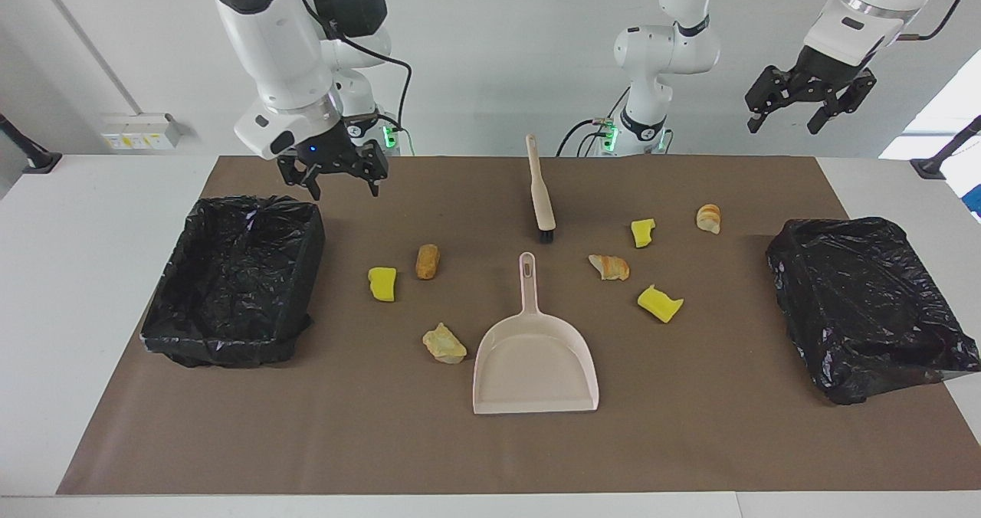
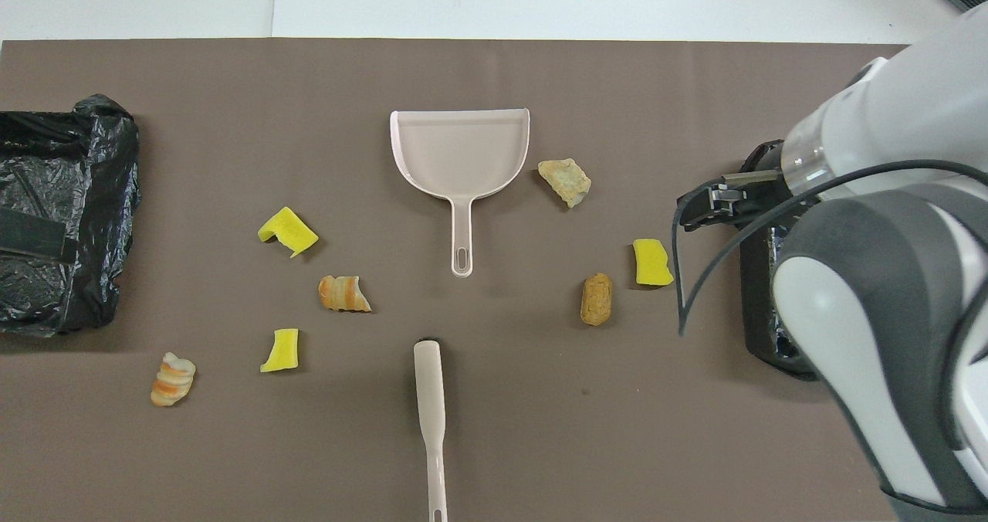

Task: Sweep and dump trash in bin

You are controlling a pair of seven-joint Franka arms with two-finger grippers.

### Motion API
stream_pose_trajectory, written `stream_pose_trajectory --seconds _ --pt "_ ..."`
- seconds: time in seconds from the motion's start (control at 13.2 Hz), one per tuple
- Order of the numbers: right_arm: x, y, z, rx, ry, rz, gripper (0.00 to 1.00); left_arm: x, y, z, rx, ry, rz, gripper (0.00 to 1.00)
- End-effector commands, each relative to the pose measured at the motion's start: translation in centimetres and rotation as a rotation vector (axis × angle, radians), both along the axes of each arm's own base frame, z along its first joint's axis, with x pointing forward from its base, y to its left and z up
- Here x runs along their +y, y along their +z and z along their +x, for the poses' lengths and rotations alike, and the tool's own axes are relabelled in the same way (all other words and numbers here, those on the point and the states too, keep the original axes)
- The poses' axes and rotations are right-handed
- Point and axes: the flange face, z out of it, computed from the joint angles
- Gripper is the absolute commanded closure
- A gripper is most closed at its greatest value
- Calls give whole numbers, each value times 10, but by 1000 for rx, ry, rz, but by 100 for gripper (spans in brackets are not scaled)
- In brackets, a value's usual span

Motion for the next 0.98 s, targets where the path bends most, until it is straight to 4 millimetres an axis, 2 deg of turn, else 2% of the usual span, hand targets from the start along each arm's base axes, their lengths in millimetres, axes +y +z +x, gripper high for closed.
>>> stream_pose_trajectory --seconds 0.0,0.15,0.3,0.38,0.45,0.6,0.76,0.91 --pt "39 -17 10 -7 -37 25 0 -14 1 -12 -12 -19 -18 0" --pt "68 -26 15 -21 -69 37 0 -25 1 -12 -19 -39 -18 0" --pt "103 -32 7 -20 -104 37 0 -50 -2 -19 -13 -88 -14 0" --pt "120 -37 4 -24 -115 36 0 -63 -9 -24 1 -112 -10 0" --pt "128 -41 3 -20 -119 36 0 -84 -23 -34 23 -153 -2 0" --pt "120 -42 7 -21 -119 28 0 -116 -50 -62 14 -214 12 0" --pt "120 -41 7 -23 -119 28 0 -143 -79 -93 23 -228 -16 0" --pt "118 -42 8 -22 -119 26 0 -185 -120 -122 37 -214 25 0"
